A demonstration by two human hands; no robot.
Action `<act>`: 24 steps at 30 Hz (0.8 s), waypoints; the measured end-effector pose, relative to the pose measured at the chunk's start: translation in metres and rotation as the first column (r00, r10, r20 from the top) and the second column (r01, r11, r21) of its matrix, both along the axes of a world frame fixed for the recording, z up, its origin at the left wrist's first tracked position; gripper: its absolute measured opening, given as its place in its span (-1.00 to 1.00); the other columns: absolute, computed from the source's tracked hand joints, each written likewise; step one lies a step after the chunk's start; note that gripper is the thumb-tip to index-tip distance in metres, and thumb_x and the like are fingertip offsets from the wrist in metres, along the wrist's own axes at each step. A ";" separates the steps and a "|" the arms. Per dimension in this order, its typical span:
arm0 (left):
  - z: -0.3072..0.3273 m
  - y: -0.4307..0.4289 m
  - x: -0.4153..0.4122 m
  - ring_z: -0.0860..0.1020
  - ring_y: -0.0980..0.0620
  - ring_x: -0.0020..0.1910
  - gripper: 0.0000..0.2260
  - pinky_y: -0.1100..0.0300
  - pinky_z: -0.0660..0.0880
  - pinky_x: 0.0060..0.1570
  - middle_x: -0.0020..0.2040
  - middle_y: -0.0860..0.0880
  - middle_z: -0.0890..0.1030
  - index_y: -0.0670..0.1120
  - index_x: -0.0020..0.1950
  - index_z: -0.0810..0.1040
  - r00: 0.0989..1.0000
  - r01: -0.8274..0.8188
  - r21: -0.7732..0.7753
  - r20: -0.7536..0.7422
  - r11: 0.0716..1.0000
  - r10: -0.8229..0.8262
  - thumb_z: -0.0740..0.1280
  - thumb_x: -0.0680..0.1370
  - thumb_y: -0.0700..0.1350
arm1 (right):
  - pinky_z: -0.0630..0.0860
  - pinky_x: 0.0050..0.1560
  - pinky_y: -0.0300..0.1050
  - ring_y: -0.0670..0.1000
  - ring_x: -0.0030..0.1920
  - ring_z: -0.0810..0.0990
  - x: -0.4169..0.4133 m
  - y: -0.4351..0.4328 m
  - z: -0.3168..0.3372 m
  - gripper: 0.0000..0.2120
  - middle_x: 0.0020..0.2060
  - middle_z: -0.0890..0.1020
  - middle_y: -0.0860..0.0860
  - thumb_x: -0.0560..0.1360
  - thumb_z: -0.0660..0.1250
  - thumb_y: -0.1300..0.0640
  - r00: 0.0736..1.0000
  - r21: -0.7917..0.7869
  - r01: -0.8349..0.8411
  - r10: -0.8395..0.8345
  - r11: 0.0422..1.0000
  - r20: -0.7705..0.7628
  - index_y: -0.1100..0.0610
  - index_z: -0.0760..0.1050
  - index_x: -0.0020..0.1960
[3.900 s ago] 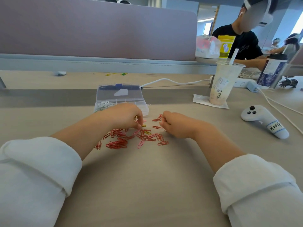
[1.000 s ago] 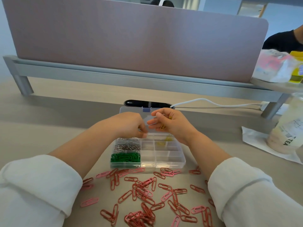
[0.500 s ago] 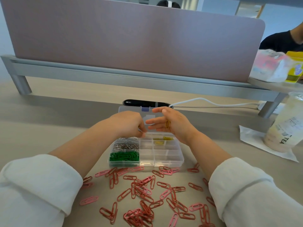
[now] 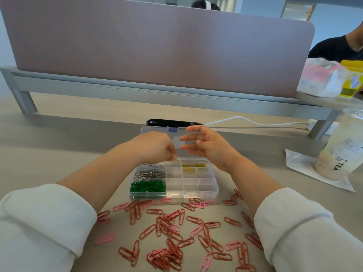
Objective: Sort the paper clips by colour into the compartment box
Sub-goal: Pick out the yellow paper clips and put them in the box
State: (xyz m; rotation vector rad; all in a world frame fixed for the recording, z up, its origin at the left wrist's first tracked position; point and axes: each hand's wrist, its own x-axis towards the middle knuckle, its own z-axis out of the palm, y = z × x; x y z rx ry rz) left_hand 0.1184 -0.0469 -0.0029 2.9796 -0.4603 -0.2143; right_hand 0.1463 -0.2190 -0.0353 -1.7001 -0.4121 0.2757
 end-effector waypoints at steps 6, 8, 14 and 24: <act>0.005 -0.040 0.002 0.24 0.09 -0.43 -0.83 0.25 0.17 -0.41 -0.36 0.00 0.32 -0.09 -0.22 0.35 0.939 -0.268 -0.689 -0.344 0.673 0.022 0.11 0.56 -0.17 | 0.33 -0.32 -0.25 -0.08 -0.38 0.41 0.003 -0.021 0.005 -0.71 -0.34 0.50 0.00 0.45 0.09 0.43 0.938 -0.188 0.338 -0.315 0.922 0.144 0.08 0.41 -0.17; 0.003 -0.052 0.006 0.26 0.08 -0.41 -0.85 0.25 0.19 -0.40 -0.35 -0.02 0.33 -0.10 -0.23 0.36 0.922 -0.300 -0.693 -0.387 0.655 0.014 0.10 0.52 -0.24 | 0.29 -0.35 -0.24 -0.08 -0.39 0.37 0.001 -0.033 0.004 -0.77 -0.37 0.47 -0.01 0.43 0.16 0.37 0.939 -0.283 0.341 -0.313 0.897 0.140 0.05 0.36 -0.23; -0.008 -0.060 0.012 0.35 0.10 -0.22 -0.79 0.27 0.32 -0.25 -0.16 0.02 0.41 -0.03 0.05 0.40 0.967 -0.102 -0.497 -0.254 0.862 -0.032 0.03 0.59 -0.26 | 0.29 -0.48 -0.27 -0.04 -0.46 0.33 -0.013 -0.047 -0.002 -0.75 -0.41 0.37 0.02 0.44 0.27 0.38 0.976 -0.322 0.212 -0.217 0.923 0.019 0.08 0.29 -0.22; -0.017 -0.065 0.006 0.38 0.09 -0.02 -0.75 0.32 0.32 -0.20 -0.01 0.01 0.43 -0.16 0.15 0.45 0.990 -0.009 -0.505 -0.127 0.863 -0.065 0.07 0.56 -0.33 | 0.33 -0.48 -0.29 -0.13 -0.53 0.38 -0.024 -0.054 -0.008 -0.70 -0.43 0.42 0.00 0.40 0.41 0.33 0.991 -0.335 0.116 -0.132 0.935 -0.024 0.09 0.29 -0.21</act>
